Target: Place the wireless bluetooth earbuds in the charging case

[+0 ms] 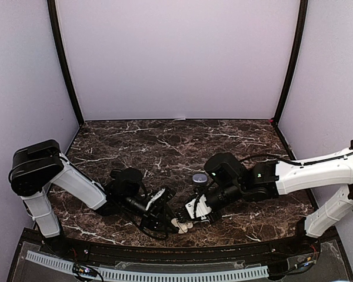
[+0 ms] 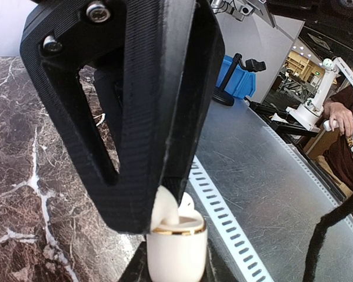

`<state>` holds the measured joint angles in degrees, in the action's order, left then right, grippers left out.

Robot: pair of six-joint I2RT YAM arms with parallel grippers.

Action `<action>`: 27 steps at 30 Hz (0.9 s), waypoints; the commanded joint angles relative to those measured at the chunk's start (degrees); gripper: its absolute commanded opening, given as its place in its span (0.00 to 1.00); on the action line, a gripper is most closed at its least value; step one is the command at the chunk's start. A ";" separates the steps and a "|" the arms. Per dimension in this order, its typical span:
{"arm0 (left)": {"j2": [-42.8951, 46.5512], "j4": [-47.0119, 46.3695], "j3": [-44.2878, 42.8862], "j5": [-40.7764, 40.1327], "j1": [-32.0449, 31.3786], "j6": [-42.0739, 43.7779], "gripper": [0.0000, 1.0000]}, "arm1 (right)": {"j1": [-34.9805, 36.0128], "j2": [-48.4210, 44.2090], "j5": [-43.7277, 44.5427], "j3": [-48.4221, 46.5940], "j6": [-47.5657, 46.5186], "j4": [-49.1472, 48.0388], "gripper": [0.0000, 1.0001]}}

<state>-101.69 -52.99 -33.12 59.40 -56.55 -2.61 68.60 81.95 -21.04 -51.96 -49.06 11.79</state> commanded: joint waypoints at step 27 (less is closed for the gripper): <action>0.13 0.38 -1.50 -1.68 -0.35 1.17 0.03 | 2.06 -0.59 3.41 -0.53 0.91 -2.19 0.19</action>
<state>-102.98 -53.36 -33.52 60.23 -56.53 -3.07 69.84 81.95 -18.13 -51.94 -49.15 11.97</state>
